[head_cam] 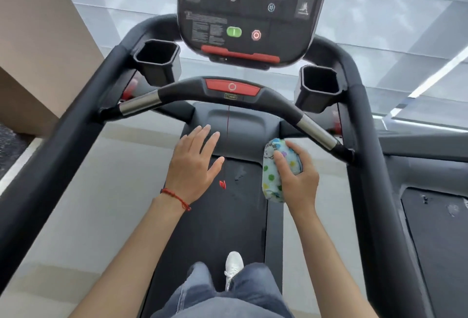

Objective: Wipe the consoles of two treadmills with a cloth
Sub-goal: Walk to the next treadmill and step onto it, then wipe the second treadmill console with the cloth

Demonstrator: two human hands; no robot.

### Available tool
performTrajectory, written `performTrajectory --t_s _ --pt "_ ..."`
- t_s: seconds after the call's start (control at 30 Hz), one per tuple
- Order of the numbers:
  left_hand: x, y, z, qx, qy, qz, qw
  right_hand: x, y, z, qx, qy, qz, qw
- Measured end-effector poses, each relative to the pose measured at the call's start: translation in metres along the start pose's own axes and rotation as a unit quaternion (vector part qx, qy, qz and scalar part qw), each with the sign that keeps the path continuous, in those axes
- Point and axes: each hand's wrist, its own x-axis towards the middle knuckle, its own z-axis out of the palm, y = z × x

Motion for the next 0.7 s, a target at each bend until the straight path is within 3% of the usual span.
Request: performTrajectory --t_s 0.3,0.7 --pt "0.127 -0.049 0.011 0.022 0.044 0.009 0.999 0.119 -0.031 0.044 0.010 0.010 -0.051 0.999" --pt "0.294 -0.141 0.050 -0.015 0.085 0.088 0.992 0.254 -0.074 0.143 0.014 0.110 -0.102 0.989"
